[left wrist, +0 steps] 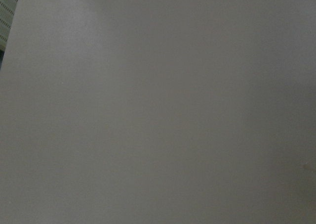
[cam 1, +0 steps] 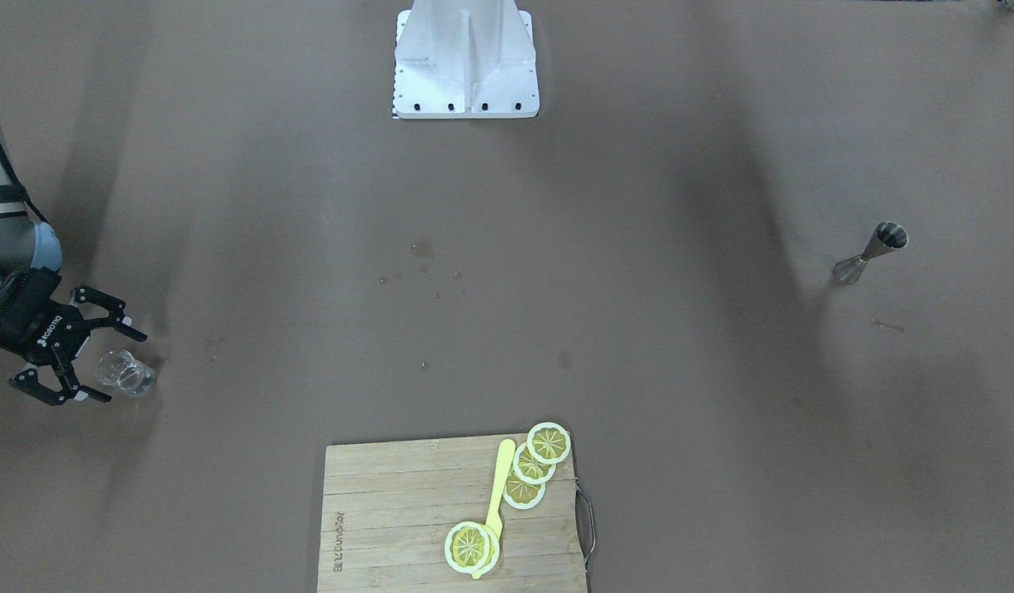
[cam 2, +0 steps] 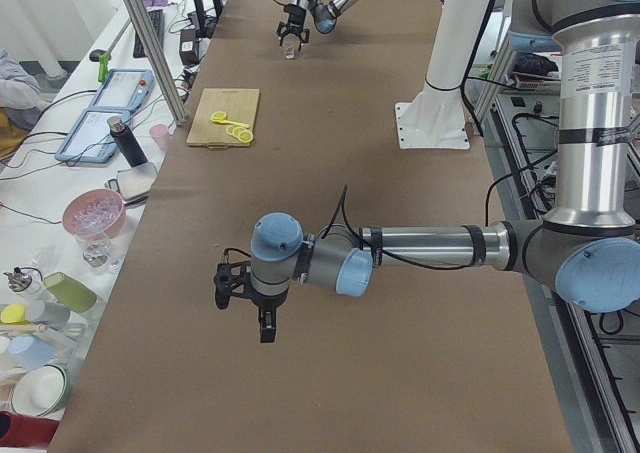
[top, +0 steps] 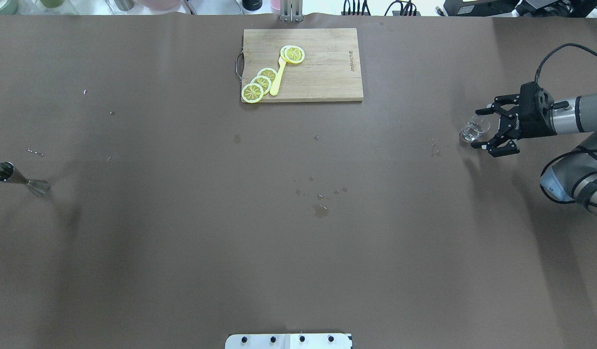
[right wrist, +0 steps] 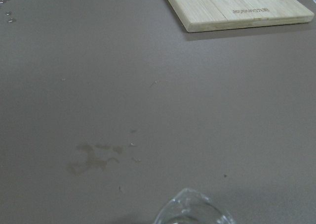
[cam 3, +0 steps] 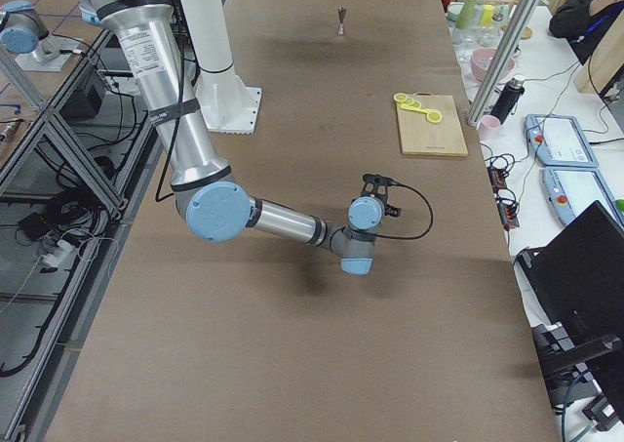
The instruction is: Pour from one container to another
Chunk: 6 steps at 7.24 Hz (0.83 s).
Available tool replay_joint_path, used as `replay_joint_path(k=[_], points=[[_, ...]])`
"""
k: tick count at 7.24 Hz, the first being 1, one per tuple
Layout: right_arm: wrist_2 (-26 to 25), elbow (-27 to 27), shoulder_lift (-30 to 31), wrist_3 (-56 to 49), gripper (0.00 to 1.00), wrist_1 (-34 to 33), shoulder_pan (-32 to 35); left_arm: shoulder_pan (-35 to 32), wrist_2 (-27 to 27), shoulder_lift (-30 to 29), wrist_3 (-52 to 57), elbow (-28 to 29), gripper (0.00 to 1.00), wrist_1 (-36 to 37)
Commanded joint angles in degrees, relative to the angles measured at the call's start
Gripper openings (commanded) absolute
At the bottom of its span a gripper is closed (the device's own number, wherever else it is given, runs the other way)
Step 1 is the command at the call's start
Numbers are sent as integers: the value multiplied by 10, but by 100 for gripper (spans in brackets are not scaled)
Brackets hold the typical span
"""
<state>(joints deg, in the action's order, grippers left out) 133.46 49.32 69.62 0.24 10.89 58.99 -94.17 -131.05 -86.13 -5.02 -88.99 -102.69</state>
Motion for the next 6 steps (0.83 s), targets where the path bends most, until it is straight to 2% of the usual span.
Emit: replay_joint_path(k=[1, 2, 4, 6], points=[[6, 5, -5, 35, 100, -1, 3, -35, -8, 1, 179, 50, 98, 41], [7, 8, -11, 53, 100, 0, 8, -35, -47, 1, 209, 59, 98, 29], [28, 8, -25, 67, 100, -4, 32, -34, -61, -4, 206, 62, 98, 32], [33, 8, -51, 124, 100, -7, 60, -33, -90, -10, 180, 59, 98, 40]])
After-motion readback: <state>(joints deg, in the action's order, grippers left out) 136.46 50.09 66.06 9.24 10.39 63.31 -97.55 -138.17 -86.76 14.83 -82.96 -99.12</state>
